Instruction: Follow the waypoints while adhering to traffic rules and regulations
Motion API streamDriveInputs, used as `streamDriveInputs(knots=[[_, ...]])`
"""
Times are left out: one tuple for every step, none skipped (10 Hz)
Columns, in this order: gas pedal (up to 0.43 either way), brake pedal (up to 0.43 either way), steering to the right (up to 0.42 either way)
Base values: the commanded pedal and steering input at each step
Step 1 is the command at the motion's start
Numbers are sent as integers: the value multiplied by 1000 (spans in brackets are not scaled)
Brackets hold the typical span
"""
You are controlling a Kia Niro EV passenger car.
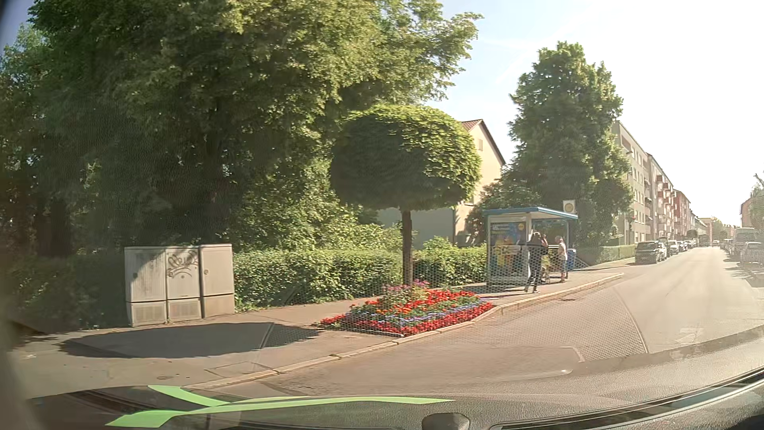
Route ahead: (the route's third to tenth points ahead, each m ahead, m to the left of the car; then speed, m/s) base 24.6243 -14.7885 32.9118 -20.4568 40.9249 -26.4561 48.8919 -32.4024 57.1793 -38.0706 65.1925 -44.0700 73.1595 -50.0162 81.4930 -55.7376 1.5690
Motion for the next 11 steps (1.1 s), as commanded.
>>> streamDriveInputs(knots=[[39,0,913],[39,0,903],[39,0,898],[39,0,887],[39,0,872],[39,0,862],[39,0,855],[39,0,845],[39,0,822],[39,0,790],[39,0,757]])
